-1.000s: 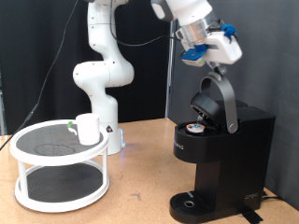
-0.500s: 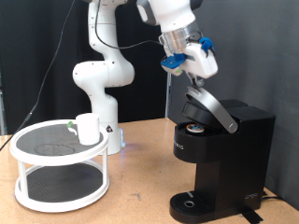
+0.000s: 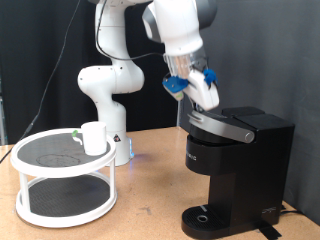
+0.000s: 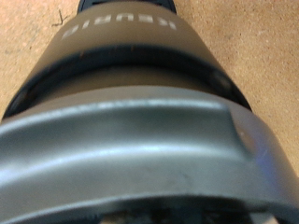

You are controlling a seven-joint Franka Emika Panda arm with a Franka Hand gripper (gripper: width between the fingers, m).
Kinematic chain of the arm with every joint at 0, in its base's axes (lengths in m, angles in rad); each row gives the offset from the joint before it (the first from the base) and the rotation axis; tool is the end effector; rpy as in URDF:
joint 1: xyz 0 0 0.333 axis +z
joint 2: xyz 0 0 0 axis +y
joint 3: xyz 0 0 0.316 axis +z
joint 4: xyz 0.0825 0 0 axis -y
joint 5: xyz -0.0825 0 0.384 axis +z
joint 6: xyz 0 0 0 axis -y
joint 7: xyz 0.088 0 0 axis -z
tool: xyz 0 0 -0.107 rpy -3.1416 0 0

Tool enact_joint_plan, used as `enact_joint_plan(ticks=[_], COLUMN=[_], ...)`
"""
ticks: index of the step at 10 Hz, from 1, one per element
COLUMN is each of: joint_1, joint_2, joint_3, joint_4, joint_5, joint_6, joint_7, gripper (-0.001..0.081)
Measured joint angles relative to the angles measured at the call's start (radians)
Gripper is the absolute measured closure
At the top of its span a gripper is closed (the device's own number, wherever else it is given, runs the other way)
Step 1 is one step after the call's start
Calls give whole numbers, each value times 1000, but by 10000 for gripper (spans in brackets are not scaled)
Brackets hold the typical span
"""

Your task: Make a cup of coffee with the keurig machine

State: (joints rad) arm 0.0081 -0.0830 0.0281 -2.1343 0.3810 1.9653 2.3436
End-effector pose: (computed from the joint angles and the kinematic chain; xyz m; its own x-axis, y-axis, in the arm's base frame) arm 0.5141 0.0430 0.4403 -0.7888 -0.5941 -0.1577 -0.6109 0.7295 0.3075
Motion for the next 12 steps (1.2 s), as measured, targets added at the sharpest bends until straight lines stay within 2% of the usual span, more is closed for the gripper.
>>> enact_joint_plan(ticks=[2, 7, 12], joint_1=[0, 0, 0], joint_2=[19, 18, -3], joint_3=[0, 0, -1], joint_4=[-35, -40, -77], joint_5=[-2, 3, 113], joint_6=[69, 94, 124], joint_7=[-12, -38, -175], gripper=[806, 806, 806])
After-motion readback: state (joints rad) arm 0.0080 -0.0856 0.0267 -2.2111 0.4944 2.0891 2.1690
